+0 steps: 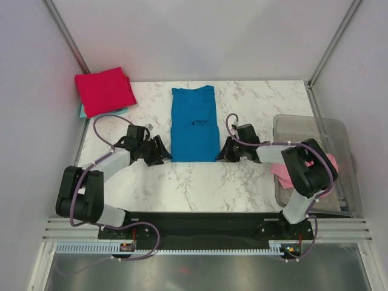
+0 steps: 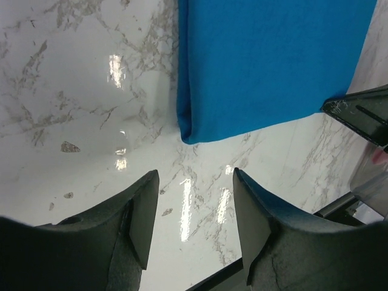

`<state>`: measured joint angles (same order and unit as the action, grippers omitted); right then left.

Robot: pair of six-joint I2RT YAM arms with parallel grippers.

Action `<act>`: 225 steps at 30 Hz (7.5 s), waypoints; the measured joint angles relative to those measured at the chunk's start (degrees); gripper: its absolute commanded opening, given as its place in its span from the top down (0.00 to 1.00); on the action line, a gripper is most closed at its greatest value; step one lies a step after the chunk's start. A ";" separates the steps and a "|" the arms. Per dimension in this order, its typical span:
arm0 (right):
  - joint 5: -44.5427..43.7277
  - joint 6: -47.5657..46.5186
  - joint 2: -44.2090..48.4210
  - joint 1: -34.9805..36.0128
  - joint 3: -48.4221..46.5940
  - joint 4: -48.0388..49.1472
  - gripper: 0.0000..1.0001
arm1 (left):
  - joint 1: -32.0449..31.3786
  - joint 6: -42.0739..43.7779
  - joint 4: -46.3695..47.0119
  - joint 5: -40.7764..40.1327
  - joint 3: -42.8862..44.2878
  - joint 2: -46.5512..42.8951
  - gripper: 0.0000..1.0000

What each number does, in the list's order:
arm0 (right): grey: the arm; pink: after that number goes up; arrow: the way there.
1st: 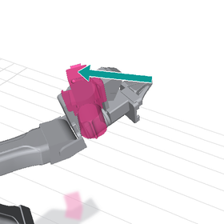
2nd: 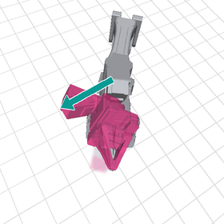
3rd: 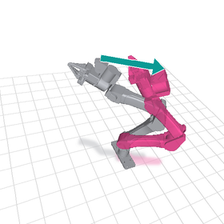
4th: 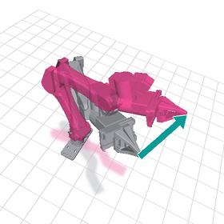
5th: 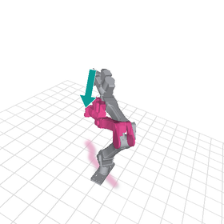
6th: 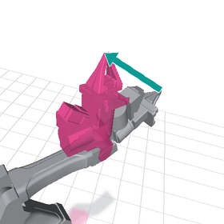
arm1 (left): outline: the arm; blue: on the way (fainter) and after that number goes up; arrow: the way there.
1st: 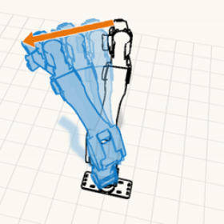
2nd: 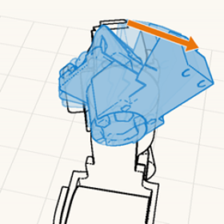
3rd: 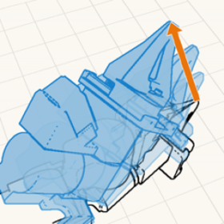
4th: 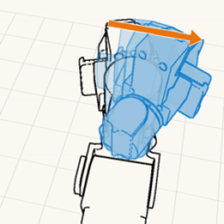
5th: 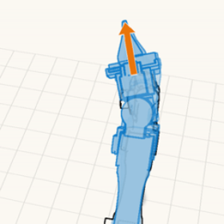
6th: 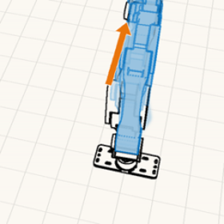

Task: Fold and stack the t-shirts
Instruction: Fold the tshirt, then neatly place the folded tshirt to the corner

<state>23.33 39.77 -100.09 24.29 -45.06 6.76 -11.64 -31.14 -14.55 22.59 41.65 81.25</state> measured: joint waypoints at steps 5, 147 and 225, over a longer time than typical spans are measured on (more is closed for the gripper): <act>0.39 -0.11 -0.17 -0.02 0.46 1.22 0.97 | -0.15 -1.53 2.67 -0.04 -1.57 3.54 0.40; -1.44 -2.69 21.92 -4.33 15.30 -5.53 0.21 | 3.63 -3.48 -2.71 8.83 37.94 40.09 0.98; -11.39 -0.13 30.38 11.58 30.71 19.26 0.19 | 25.00 27.96 -23.52 -0.79 94.38 41.46 0.97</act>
<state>11.94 39.64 -69.71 35.88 -14.35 26.02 13.37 -3.18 -38.06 21.80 136.03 122.72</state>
